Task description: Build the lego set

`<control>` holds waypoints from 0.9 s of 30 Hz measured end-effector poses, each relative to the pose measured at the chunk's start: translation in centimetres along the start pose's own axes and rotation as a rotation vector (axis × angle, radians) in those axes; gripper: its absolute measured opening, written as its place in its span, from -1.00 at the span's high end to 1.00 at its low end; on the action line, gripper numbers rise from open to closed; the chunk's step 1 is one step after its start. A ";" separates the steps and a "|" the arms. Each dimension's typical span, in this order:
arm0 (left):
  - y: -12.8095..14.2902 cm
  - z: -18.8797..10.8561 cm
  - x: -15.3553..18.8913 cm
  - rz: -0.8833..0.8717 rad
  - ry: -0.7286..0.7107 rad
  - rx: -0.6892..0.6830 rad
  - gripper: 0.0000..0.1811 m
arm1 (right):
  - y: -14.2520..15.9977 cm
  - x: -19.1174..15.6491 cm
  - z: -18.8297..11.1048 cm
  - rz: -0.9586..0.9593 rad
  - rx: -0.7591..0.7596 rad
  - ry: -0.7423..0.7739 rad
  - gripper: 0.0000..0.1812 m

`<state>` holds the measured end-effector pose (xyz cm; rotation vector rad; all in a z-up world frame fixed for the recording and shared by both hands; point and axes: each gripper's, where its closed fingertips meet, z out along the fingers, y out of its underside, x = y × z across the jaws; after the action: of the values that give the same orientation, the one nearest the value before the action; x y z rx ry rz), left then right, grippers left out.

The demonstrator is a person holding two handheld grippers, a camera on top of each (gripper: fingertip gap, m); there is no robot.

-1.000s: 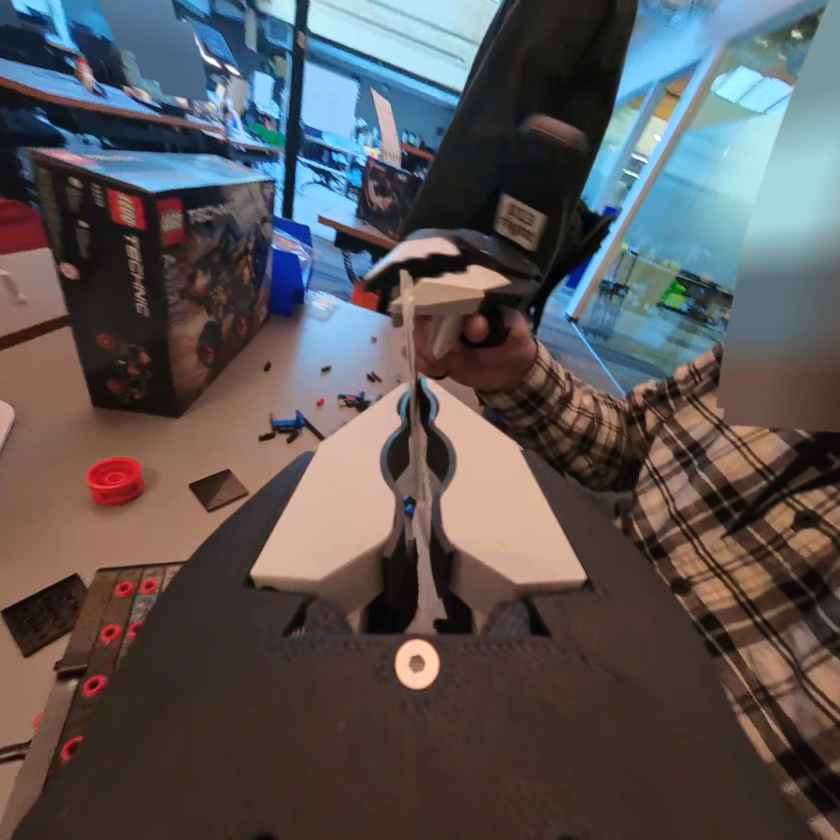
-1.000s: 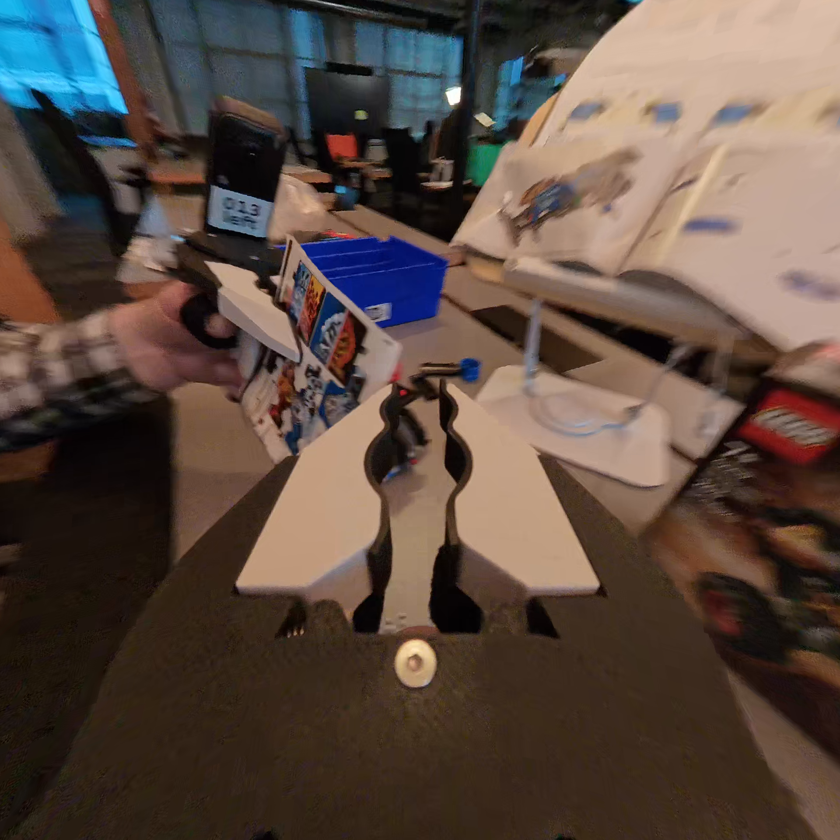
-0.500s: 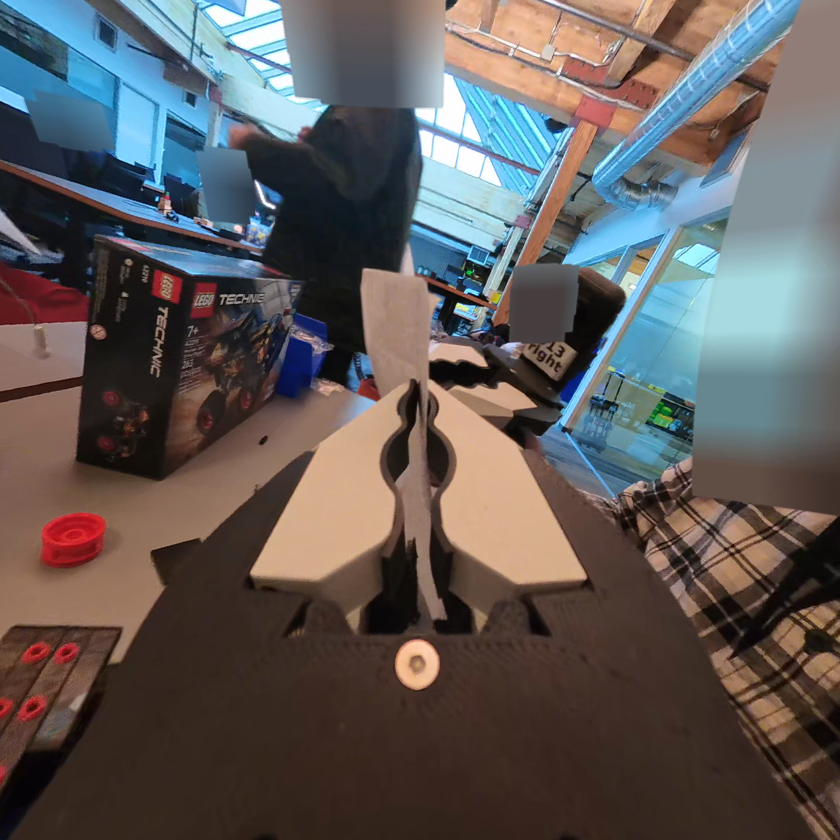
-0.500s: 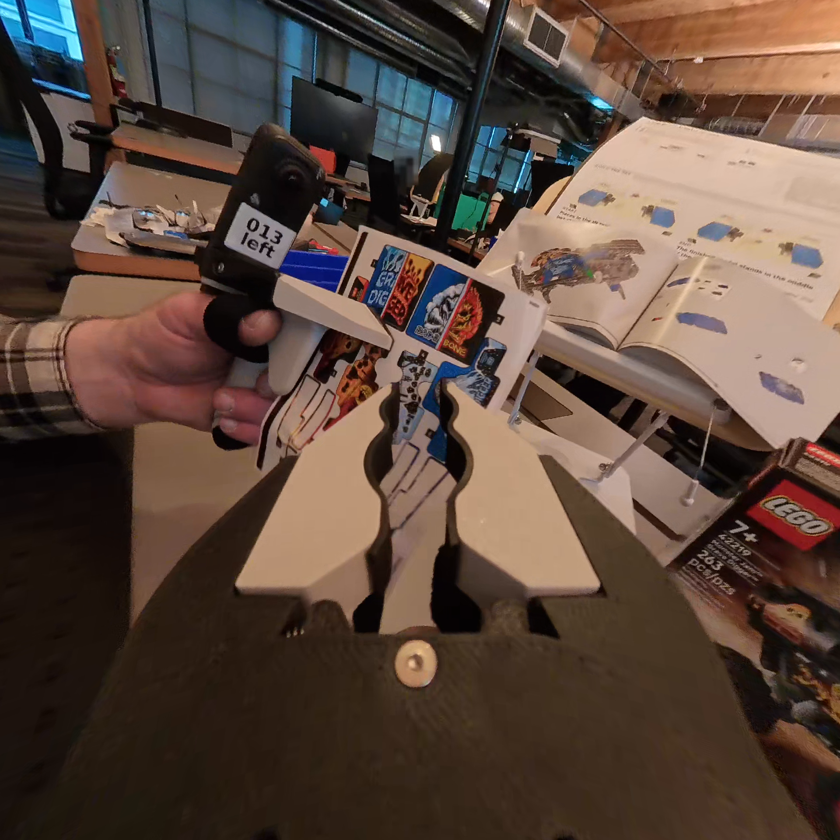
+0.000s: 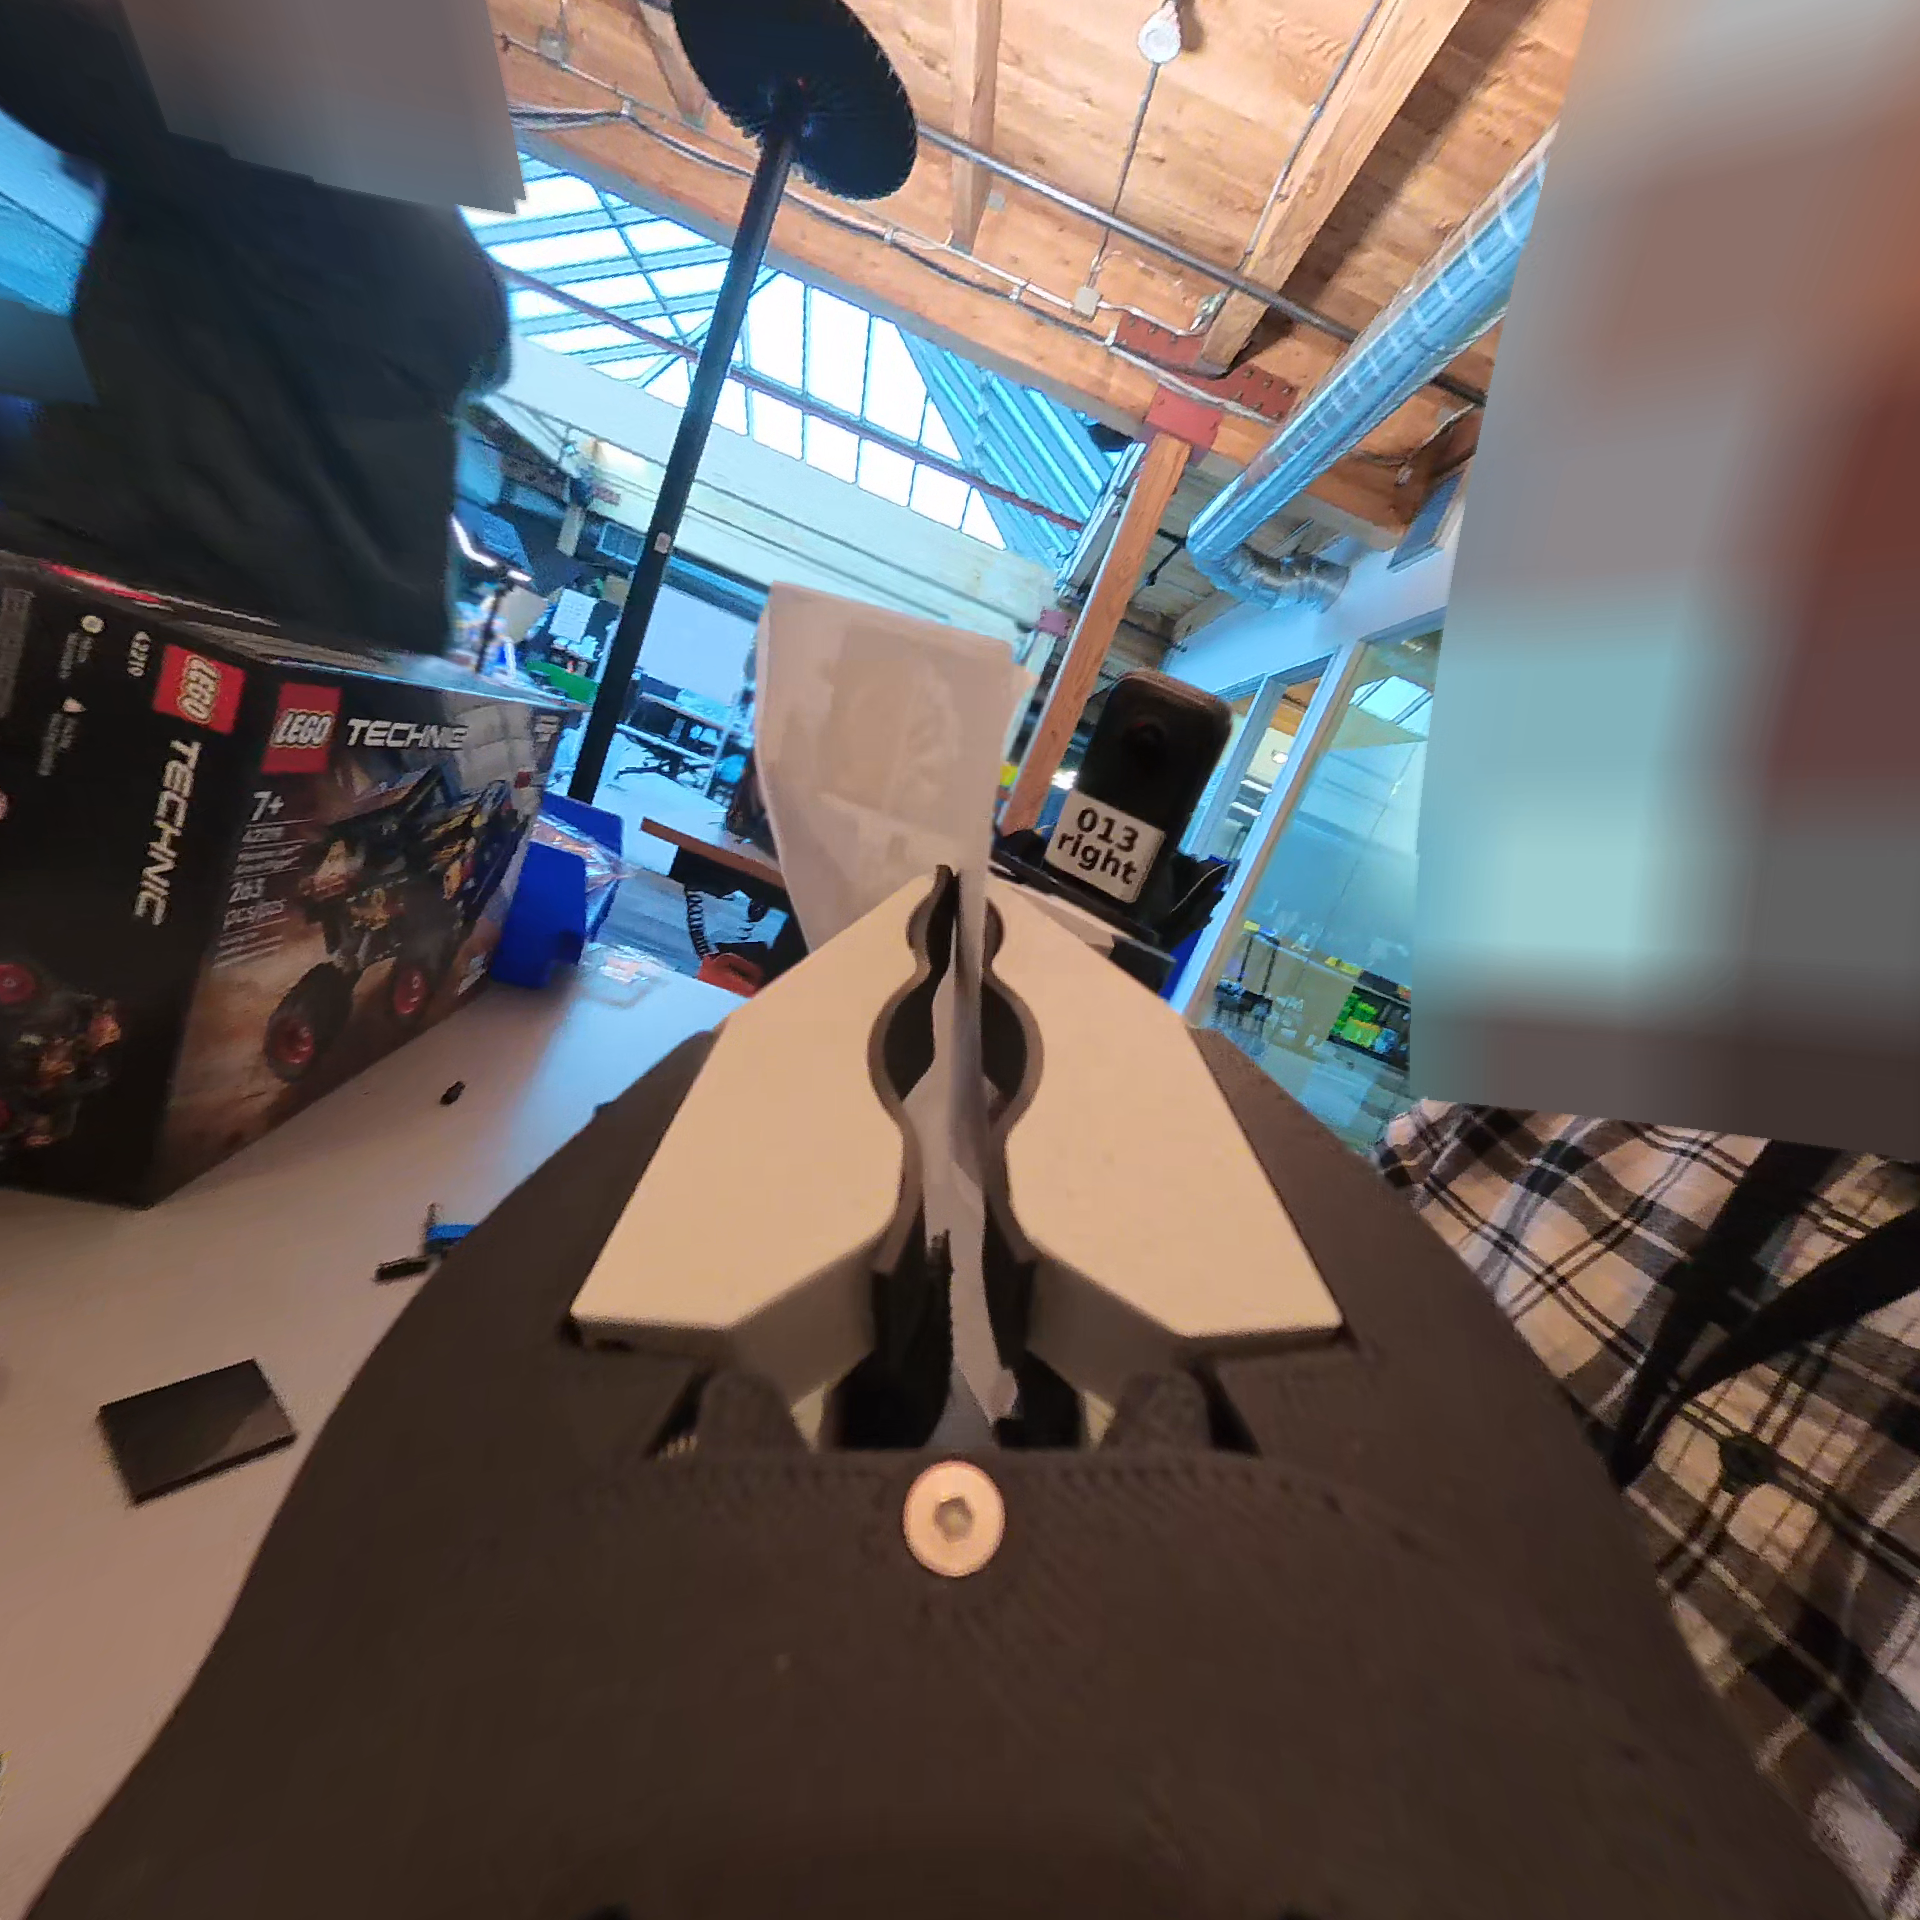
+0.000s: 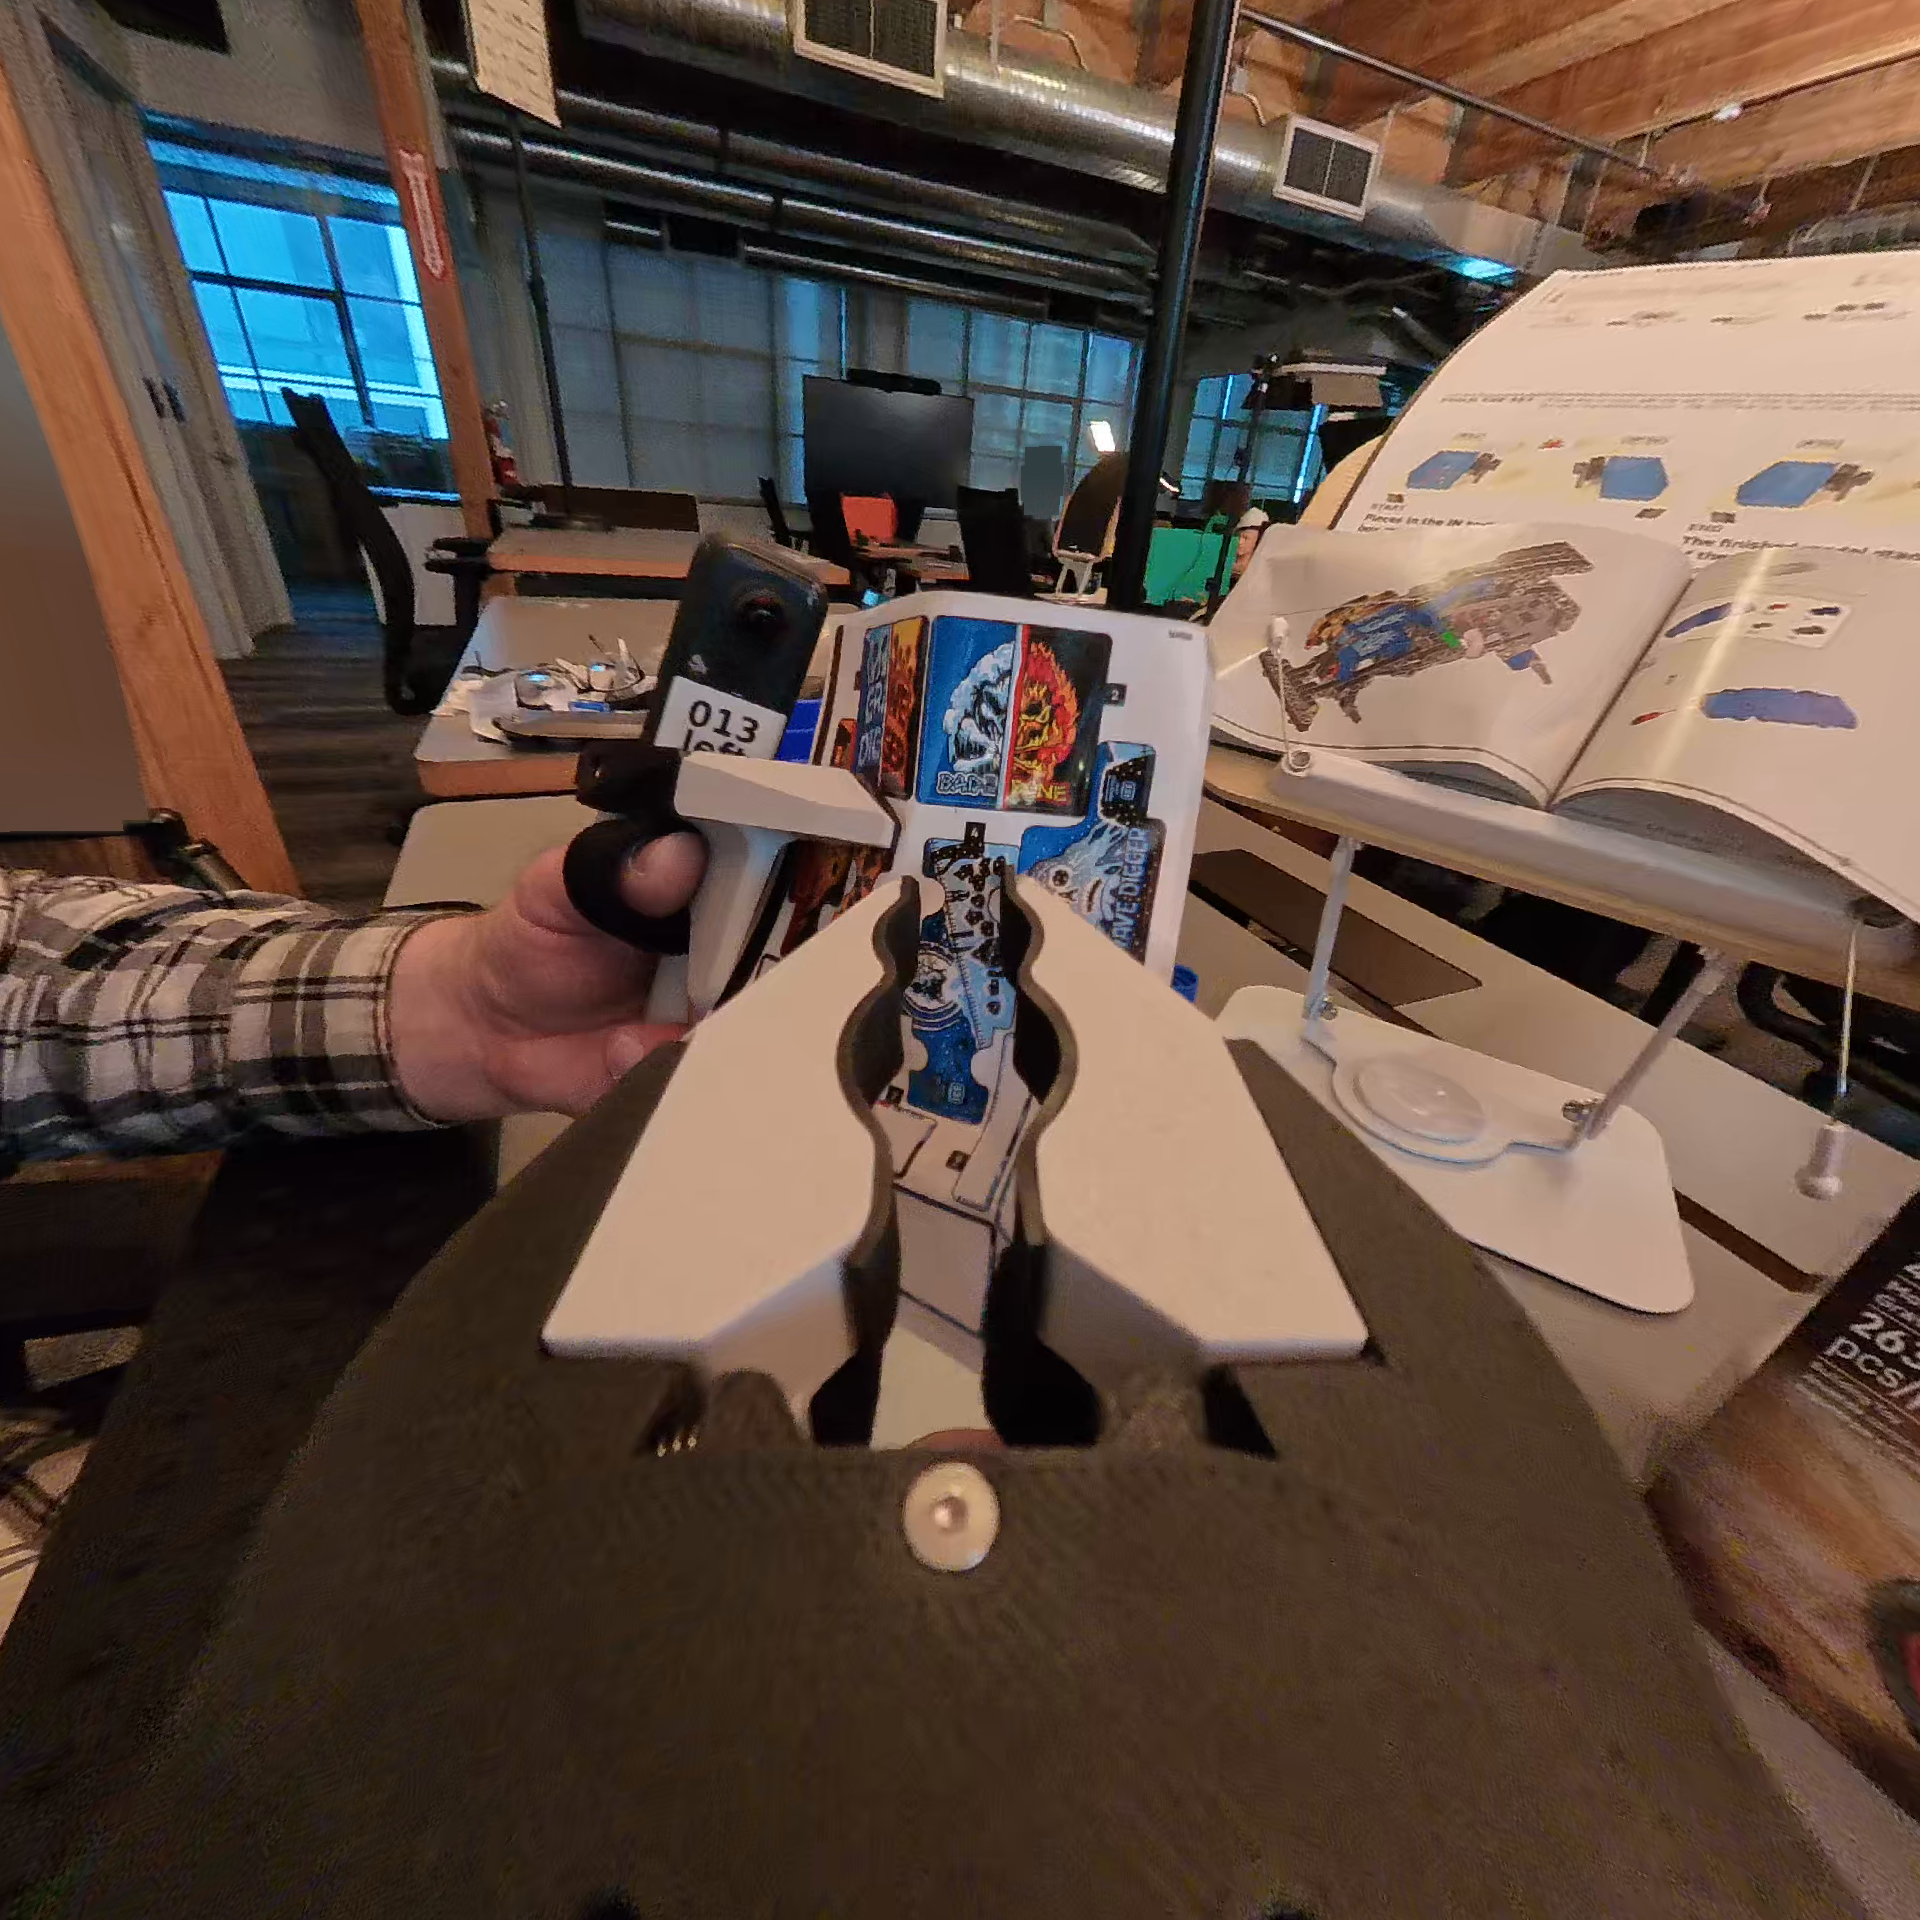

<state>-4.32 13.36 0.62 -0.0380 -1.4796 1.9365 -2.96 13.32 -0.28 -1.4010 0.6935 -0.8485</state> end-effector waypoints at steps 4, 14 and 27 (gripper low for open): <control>-0.2 0.1 0.5 -0.027 0.048 0.033 1.00 | -0.5 -0.4 -0.2 0.016 0.027 -0.027 0.83; -0.4 0.3 1.5 -0.128 0.154 0.093 1.00 | -1.3 -1.4 -0.4 0.140 0.101 -0.139 0.89; 0.0 -0.2 3.8 -0.205 0.339 0.072 1.00 | -2.2 -3.5 -1.1 0.179 0.138 -0.309 0.92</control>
<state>-7.14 15.51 1.99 -0.1675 -1.1441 1.7179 -5.96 15.71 1.55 -1.2882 0.5033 -0.5140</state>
